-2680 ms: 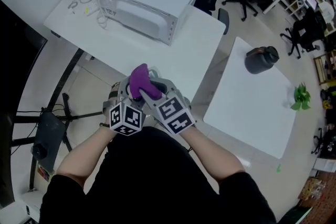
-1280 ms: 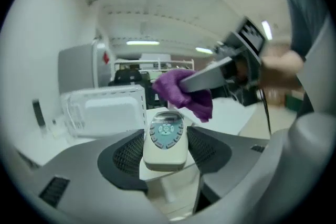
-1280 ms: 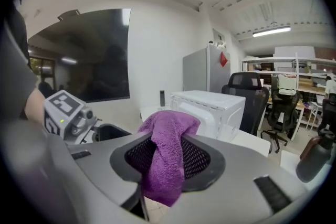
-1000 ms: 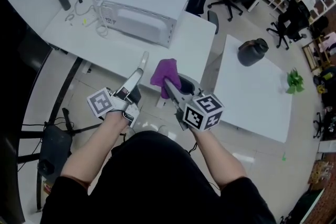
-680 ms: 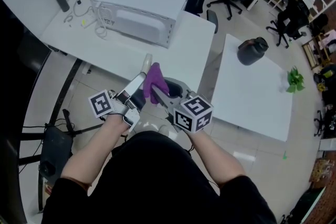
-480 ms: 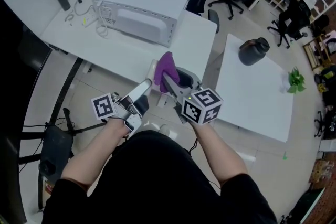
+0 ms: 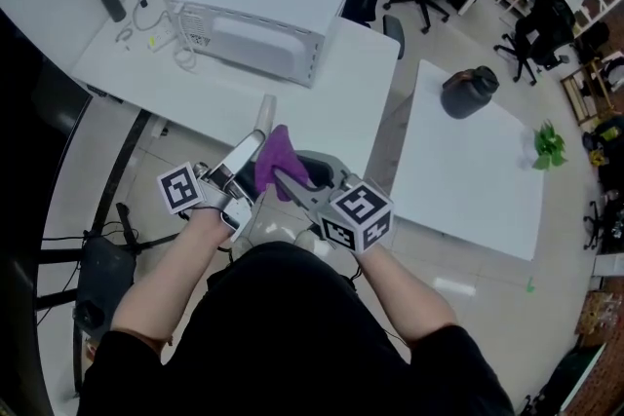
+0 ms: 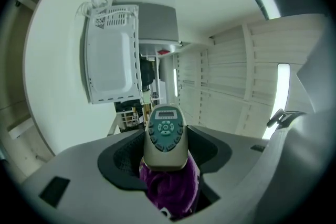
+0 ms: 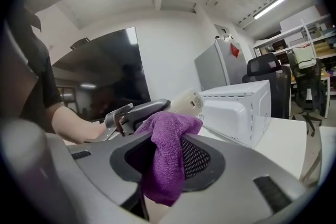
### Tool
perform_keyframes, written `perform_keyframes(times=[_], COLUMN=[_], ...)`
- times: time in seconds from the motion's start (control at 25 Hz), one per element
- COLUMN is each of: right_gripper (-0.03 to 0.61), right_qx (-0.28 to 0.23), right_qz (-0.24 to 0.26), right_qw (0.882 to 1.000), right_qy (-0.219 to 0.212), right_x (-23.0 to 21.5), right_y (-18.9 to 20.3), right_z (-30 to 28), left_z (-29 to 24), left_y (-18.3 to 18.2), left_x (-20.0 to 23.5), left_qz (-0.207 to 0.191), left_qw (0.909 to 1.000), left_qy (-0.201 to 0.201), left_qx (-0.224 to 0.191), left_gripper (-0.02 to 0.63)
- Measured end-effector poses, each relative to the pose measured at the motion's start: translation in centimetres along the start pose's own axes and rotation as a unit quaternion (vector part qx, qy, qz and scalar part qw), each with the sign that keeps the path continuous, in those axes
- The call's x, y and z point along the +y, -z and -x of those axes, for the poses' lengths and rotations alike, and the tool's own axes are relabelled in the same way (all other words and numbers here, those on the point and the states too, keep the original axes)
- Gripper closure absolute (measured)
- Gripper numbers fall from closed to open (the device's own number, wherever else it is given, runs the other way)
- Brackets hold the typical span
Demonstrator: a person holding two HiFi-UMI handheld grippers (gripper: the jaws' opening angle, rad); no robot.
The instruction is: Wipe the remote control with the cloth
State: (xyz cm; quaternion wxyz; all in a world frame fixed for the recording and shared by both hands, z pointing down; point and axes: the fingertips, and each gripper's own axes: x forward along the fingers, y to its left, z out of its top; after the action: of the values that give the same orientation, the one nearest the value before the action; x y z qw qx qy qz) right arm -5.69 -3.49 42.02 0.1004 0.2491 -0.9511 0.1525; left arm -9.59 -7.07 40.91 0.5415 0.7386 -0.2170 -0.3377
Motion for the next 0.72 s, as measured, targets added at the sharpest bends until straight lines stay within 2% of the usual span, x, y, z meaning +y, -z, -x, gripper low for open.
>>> perform_keyframes(times=[0.2, 0.32, 0.4, 0.48, 0.52, 0.56, 0.64, 0.72], right_gripper=[0.434, 0.434, 0.434, 0.433, 0.433, 0.433, 0.433, 0.433], right_qx=[-0.025, -0.032, -0.026, -0.014, -0.004, 0.008, 0.032, 0.052], right_qz=[-0.001, -0.001, 0.003, 0.006, 0.007, 0.007, 0.006, 0.006], right_qw=[0.998, 0.996, 0.995, 0.993, 0.991, 0.989, 0.984, 0.98], right_qy=[0.057, 0.078, 0.094, 0.119, 0.134, 0.148, 0.173, 0.19], right_x=[-3.9, -5.3, -5.6, -6.4, -6.8, -7.4, -8.3, -8.9], right_y=[-1.9, -2.2, -1.9, -0.8, 0.0, 0.9, 2.7, 4.1], right_z=[1.5, 2.3, 2.9, 3.7, 4.2, 4.8, 5.9, 7.0], left_z=[0.0, 0.1, -0.2, -0.6, -0.6, -0.5, -0.3, -0.5], left_y=[3.7, 4.8, 4.7, 4.1, 3.7, 3.2, 2.3, 1.8], left_x=[0.7, 1.3, 1.7, 2.9, 4.2, 5.8, 9.3, 12.8], left_qz=[0.012, 0.006, -0.025, -0.09, -0.132, -0.178, -0.265, -0.337], left_qw=[0.9979, 0.9967, 0.9959, 0.9901, 0.9824, 0.9698, 0.9328, 0.8881], left_qy=[0.0, -0.01, -0.023, -0.056, -0.09, -0.131, -0.211, -0.274], left_qx=[0.064, 0.081, 0.084, 0.091, 0.096, 0.104, 0.125, 0.15], left_gripper=[0.374, 0.374, 0.374, 0.374, 0.374, 0.374, 0.374, 0.374])
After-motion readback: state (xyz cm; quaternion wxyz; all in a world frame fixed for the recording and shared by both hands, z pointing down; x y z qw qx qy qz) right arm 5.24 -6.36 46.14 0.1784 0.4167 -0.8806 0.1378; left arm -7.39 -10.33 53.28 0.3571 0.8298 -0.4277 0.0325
